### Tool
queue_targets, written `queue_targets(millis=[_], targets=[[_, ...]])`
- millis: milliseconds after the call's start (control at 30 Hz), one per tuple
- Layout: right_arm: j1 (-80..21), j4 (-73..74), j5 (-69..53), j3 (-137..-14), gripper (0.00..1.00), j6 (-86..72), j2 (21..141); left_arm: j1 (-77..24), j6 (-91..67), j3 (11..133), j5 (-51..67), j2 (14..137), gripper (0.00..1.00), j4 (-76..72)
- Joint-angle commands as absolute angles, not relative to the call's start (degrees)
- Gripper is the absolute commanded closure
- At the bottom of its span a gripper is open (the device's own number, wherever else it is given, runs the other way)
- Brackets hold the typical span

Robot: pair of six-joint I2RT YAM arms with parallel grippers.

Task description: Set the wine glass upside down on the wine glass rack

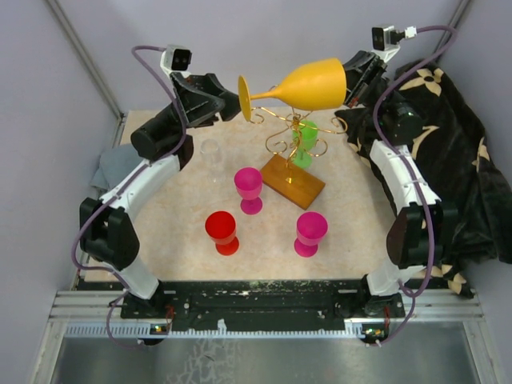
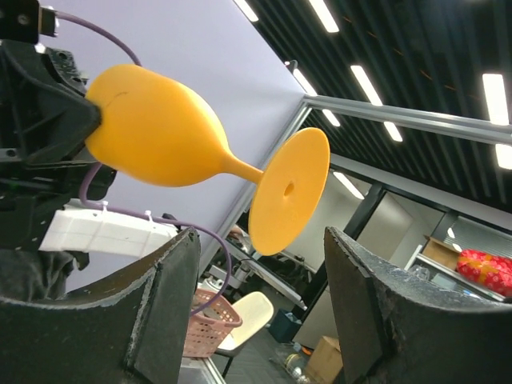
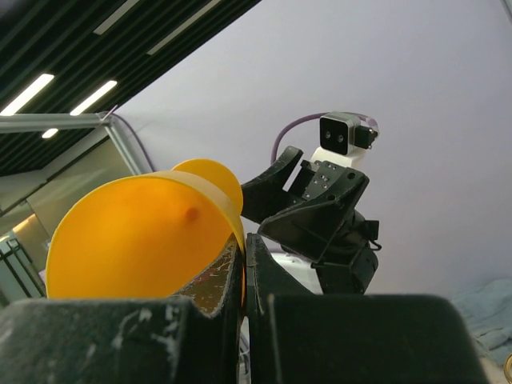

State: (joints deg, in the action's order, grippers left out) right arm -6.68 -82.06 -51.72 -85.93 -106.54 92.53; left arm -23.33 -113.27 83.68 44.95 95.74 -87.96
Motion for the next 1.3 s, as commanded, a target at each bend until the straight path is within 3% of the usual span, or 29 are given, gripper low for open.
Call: queue_targets(millis=[0, 167, 500, 733, 767, 1000, 1133, 1267], targets=[[-7.35, -86.32, -50.38, -87.61, 1.0, -105.9, 92.92, -25.09, -114.34, 85.99, 42.96, 96.0, 0.3, -98.64], [-7.69, -86.3, -50.15, -87.57, 1.0, -105.66, 93.3, -26.64, -113.64, 86.21, 41.7, 96.07, 0.3, -98.16], [-8.44, -86.39, -49.92, -86.6, 1.0, -105.07, 93.58, -29.81, -112.5, 88.75, 41.71, 96.87, 0.55, -96.21], [-8.39, -86.39, -49.77, -86.66, 1.0, -104.97, 93.6, -29.9, -112.54, 88.37, 41.56, 96.65, 0.9, -96.12], [-8.49, -86.44, -49.75, -86.67, 1.0, -104.94, 93.56, -29.93, -112.51, 88.46, 41.65, 96.67, 0.99, -95.88], [-8.43, -86.83, -49.85, -86.13, 1.0, -104.41, 93.21, -29.86, -112.35, 91.3, 43.01, 96.64, 1.0, -94.18], [-8.02, -84.15, -50.6, -85.34, 0.79, -101.5, 91.93, -29.52, -111.48, 93.71, 44.21, 96.27, 1.0, -91.74], [-7.49, -81.42, -51.58, -84.05, 0.71, -98.61, 90.16, -28.31, -110.86, 95.77, 45.21, 95.44, 1.0, -88.85]])
